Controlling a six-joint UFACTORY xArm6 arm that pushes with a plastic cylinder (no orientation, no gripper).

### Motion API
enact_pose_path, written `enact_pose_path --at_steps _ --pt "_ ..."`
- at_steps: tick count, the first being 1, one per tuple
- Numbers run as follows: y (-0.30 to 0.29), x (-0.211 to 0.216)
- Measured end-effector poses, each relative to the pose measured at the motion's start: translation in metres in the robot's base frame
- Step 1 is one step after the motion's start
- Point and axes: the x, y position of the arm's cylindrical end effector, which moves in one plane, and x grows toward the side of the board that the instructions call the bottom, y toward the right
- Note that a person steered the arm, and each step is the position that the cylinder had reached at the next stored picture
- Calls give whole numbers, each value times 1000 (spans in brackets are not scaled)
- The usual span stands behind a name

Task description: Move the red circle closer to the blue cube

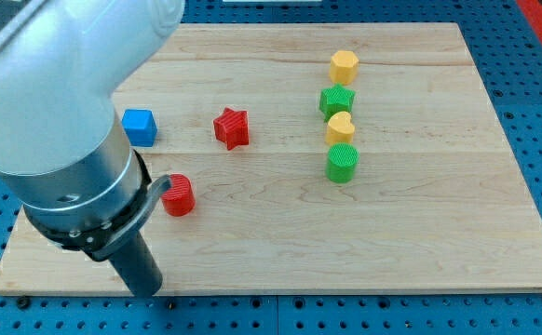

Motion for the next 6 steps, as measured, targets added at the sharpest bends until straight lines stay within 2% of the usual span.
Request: enact_pose_path --at_steps 1,3,4,5,6 --pt "37 -20" --pt "42 -91" --pt "53 -56" --pt "10 -83" --pt "7 -105"
